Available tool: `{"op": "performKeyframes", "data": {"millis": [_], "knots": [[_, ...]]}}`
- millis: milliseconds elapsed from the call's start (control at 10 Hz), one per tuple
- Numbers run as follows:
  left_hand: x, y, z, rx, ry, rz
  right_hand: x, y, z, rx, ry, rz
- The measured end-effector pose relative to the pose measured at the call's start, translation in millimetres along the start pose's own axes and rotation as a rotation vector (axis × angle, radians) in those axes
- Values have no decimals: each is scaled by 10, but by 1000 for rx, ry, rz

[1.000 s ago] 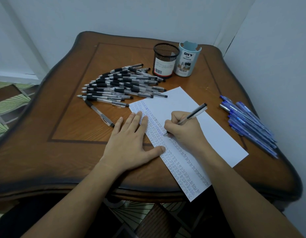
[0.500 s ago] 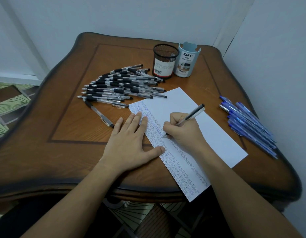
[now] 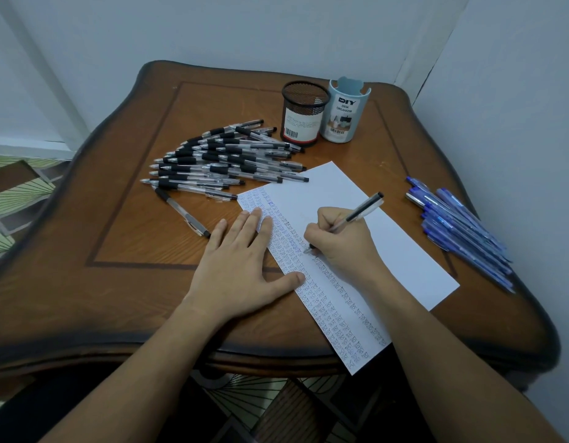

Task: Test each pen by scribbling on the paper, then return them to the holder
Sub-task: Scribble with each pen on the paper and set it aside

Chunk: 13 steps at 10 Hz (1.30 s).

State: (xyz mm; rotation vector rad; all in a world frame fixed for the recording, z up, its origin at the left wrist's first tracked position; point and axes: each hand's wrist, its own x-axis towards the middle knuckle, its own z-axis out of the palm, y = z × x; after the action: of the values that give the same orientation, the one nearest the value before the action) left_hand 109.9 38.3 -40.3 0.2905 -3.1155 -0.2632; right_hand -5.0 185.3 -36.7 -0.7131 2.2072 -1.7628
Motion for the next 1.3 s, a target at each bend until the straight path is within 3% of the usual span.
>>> {"op": "performKeyframes", "data": {"millis": [300,500,700,1000,1300], "knots": [[3,-7,6,8,3,1,-2,10,-14,-28,-18,29],[2,-10,3,4,-2,2,118,-44,-90,202,105,161],[5,-12,-5,-5,-6,-1,113,-211,-203,437,69,358],[3,-19,-20,-26,1,5,111,-342,-209,431,32,456],[-22,-37,-36,-53,0,3,198,-369,-302,333,44,389]]}}
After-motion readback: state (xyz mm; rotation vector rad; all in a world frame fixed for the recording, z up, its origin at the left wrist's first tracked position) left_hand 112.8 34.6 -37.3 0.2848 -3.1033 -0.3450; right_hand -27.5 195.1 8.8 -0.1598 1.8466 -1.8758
